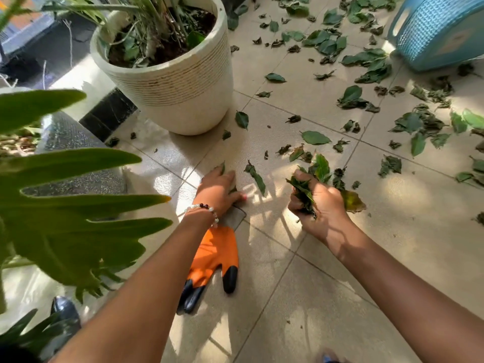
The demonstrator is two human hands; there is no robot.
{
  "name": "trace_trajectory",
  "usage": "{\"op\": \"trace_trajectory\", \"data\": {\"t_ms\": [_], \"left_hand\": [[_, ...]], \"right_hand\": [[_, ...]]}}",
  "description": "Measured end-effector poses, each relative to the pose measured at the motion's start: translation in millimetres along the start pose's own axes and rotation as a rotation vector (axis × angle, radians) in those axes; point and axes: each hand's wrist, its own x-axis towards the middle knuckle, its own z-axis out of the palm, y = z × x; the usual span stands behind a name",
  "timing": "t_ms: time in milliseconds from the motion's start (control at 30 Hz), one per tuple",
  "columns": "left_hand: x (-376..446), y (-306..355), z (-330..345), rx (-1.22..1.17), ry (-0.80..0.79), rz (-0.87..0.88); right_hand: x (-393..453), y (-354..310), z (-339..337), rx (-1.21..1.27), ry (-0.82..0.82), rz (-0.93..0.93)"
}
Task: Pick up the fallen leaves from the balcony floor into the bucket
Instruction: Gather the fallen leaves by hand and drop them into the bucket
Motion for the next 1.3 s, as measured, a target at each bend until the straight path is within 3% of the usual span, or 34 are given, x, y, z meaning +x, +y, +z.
{"op": "trace_trajectory", "data": {"t_ms": [133, 367, 467, 600, 667, 767, 833, 900, 1033, 1167, 1233, 1300], "left_hand": [[-7.6, 8.4, -0.6, 0.069, 0.089, 0.018], [-19.4, 23.7, -0.9, -0.125, 0.204, -0.058], [-19.6, 35.7, -13.6, -0.346, 0.259, -0.049], [-41.6, 82.4, -27.4, -1.055, 0.038, 0.04], [-53.1, 109.8, -22.3, -1.119, 0.042, 0.022], [-67.2, 143.5, -9.6, -1.203, 0.173, -0.13], [-69.6, 158.7, 2.5, -1.117, 0.179, -0.202], [-75.9, 168.2, 8.4, -1.109, 0.085, -0.185], [-79.2, 174.9, 7.3, -1.36, -0.115, -0.142], [-78.6, 171.7, 4.9, -1.081, -0.256, 0.0], [-77.0, 169.0, 1.0, -0.694, -0.369, 0.1], [-76.1, 167.3, -3.1, -0.342, -0.32, 0.201]], "right_hand": [[-7.2, 1.4, -6.2, -0.055, 0.02, -0.014], [-15.5, 3.7, -12.8, -0.094, 0.055, -0.036], [-18.1, 3.0, -16.1, -0.112, 0.067, -0.066], [-19.4, -1.1, -18.6, -0.138, 0.086, -0.153], [-19.9, -4.1, -20.1, -0.173, 0.091, -0.243], [-19.9, -6.2, -24.8, -0.316, 0.143, -0.399], [-20.4, -4.7, -26.8, -0.376, 0.188, -0.469], [-22.9, -1.9, -27.8, -0.443, 0.24, -0.521], [-26.6, -0.2, -29.2, -0.501, 0.313, -0.536], [-25.0, -0.9, -28.0, -0.174, 0.244, -0.393], [-25.2, -4.7, -26.1, -0.035, 0.218, -0.339], [-22.5, -8.2, -25.4, -0.019, 0.263, -0.311]]}}
